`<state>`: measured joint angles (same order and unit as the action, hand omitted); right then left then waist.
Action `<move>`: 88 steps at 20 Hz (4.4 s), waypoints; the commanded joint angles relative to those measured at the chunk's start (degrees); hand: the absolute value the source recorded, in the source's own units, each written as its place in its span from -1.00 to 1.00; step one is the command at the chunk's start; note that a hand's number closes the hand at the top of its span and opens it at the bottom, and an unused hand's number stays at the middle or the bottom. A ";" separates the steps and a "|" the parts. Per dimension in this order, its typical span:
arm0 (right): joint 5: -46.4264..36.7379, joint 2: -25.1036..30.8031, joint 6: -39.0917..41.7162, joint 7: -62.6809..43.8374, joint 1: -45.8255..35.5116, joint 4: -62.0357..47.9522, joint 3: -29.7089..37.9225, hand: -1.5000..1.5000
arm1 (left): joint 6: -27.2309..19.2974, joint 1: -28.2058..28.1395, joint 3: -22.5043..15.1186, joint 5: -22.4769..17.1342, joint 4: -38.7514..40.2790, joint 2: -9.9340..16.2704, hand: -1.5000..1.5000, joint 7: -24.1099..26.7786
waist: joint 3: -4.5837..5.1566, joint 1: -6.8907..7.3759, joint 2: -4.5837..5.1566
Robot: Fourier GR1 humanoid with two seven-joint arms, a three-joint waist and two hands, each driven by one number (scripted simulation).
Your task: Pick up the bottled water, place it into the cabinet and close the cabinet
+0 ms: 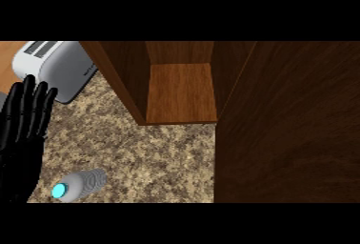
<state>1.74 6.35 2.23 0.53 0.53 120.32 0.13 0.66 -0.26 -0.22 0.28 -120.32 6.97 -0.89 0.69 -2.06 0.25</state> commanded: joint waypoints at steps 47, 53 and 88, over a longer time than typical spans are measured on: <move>-13.67 -1.30 -8.40 -16.53 16.03 25.86 -34.74 -1.00 | -11.83 -61.14 -12.38 -11.80 -23.49 -6.96 -1.00 24.11 | -0.61 1.50 -0.55; -15.02 0.17 -10.80 -16.75 16.76 26.36 -37.99 -1.00 | -11.77 -56.67 -8.31 -11.66 -20.17 -6.85 -1.00 22.08 | -0.63 1.62 -0.62; -15.42 5.78 -19.64 -21.32 8.40 26.76 -39.40 -1.00 | -10.83 -22.33 3.12 -12.97 31.48 -6.33 -1.00 34.33 | -0.62 1.85 -0.37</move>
<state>-7.88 11.24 -17.26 -17.17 9.54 141.57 -39.30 -12.54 -23.22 1.71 -12.14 -94.87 0.60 29.47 0.05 -0.40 -0.14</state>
